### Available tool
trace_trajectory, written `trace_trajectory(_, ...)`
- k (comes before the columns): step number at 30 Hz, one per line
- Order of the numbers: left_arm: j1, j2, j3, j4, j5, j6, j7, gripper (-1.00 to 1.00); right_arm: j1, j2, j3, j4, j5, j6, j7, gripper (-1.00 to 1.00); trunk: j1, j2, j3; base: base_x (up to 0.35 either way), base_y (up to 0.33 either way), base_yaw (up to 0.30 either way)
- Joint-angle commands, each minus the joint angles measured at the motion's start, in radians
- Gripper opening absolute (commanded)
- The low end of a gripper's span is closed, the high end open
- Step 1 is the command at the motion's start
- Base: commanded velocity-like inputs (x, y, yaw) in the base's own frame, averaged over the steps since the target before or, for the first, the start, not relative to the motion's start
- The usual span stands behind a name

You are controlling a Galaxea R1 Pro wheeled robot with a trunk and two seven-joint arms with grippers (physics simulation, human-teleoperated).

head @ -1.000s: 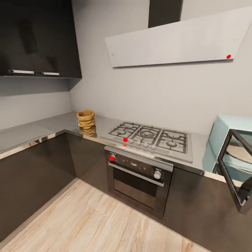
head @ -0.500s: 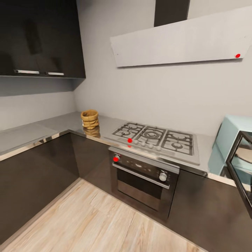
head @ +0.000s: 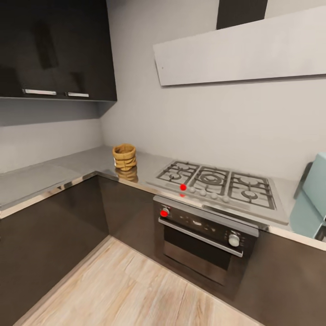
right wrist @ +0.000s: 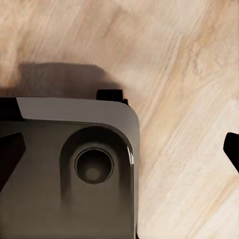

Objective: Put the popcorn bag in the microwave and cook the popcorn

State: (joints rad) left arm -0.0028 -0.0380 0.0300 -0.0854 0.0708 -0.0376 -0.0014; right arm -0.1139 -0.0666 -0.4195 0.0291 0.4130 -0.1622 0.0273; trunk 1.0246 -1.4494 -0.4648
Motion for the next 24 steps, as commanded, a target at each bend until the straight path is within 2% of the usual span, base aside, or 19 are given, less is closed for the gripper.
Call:
trace_trajectory(1,0.000,0.000,0.002,0.000,0.007,-0.002,0.000,1.00,-0.001,-0.001,-0.008,0.003,0.006,-0.006,0.002,1.00,0.000,0.000,-0.001,0.195,0.267,0.000)
trace_trajectory(24,0.000,-0.002,0.001,0.001,0.010,-0.001,0.000,1.00,-0.001,-0.001,-0.007,0.003,0.007,-0.006,0.005,1.00,0.000,0.000,-0.001,0.228,0.232,0.000)
